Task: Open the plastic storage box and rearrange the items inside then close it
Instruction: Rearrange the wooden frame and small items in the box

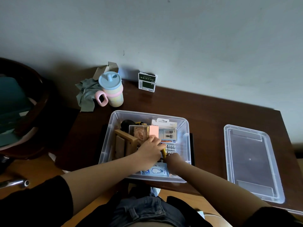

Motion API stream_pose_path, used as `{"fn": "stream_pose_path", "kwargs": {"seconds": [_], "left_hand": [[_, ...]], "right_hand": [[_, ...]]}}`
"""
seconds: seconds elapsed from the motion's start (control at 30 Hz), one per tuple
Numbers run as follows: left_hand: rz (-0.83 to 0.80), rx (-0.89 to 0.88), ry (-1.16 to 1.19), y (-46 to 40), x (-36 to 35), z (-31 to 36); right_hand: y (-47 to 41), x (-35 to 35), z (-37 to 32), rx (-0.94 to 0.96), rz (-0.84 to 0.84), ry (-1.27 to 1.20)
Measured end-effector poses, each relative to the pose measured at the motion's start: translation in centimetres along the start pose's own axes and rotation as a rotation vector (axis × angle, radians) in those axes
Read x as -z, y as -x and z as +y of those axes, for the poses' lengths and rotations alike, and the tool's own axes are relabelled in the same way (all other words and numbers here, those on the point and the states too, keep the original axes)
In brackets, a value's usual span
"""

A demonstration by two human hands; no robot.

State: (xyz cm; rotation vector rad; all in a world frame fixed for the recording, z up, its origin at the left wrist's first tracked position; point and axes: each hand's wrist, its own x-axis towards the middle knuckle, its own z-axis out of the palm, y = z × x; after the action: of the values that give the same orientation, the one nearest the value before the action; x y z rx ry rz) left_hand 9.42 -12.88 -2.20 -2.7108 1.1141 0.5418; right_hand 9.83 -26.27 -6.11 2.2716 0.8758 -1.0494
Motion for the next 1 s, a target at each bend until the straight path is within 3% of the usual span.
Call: {"fn": "stream_pose_path", "kwargs": {"seconds": [0.1,0.4,0.6,1.0], "left_hand": [[0.019,0.005,0.002,0.0,-0.2,0.1],[0.002,-0.042,-0.052,0.2,0.1,-0.2],[-0.035,-0.181,-0.079,1.4,0.7,-1.9],[-0.07,-0.214,0.127,2.0,1.7,-2.8]], "right_hand": [[-0.1,-0.3,-0.2,0.016,-0.002,0.161],[-0.5,-0.1,0.6,-0.052,0.077,0.055],[-0.8,0.8,1.5,-0.056,0.01,-0.132],[-0.4,-0.2,0.5,-0.055,0.129,-0.557]]}}
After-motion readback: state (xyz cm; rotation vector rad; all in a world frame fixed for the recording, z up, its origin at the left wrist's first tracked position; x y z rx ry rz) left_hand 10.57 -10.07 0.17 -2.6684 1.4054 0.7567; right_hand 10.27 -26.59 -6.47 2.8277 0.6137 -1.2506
